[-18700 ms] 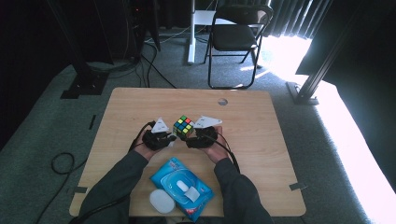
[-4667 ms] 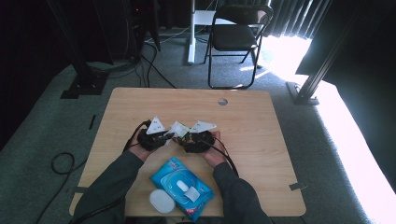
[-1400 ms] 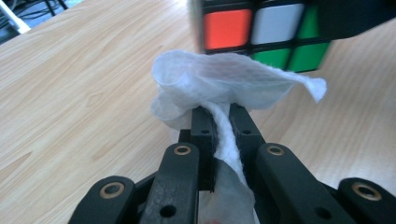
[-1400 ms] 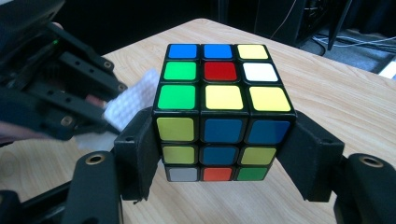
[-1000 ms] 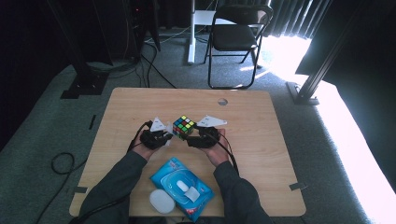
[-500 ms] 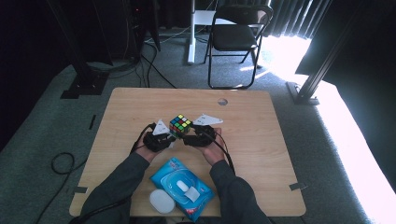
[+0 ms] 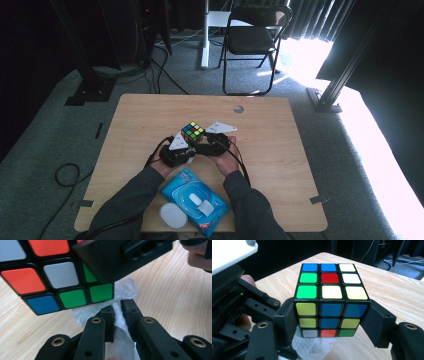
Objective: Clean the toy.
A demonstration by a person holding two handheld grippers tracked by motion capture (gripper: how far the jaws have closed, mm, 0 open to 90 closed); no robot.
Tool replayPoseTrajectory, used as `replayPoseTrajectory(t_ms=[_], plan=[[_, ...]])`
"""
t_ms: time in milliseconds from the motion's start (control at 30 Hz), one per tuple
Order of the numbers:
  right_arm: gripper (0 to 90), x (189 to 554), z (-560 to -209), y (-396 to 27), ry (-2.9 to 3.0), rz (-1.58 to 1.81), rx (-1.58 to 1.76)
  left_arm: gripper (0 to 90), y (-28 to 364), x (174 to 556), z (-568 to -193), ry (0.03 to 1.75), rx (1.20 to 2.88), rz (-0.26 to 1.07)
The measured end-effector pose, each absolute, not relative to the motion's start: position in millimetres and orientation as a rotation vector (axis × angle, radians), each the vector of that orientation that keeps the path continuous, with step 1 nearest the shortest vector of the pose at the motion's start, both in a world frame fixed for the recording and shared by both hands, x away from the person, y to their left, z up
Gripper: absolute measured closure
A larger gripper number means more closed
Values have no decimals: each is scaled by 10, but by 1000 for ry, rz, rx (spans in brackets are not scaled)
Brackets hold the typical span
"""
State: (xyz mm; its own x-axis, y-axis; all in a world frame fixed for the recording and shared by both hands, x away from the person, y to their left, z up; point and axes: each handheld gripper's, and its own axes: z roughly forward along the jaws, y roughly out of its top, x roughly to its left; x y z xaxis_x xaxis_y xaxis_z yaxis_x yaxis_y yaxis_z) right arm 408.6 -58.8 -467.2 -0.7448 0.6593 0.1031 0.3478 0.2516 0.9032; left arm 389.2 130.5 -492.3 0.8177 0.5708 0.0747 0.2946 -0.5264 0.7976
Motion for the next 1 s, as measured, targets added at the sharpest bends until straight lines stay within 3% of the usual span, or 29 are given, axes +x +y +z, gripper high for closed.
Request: replayPoseTrajectory(t_ms=[567,1000], plan=[[345,4033,-4657,-698,2242,1510,921,831,1556,4024,-4882,785,2082,506],[345,4086,-4646,-658,2245,1524,942,850,1493,3990,-4885,749,2093,498]])
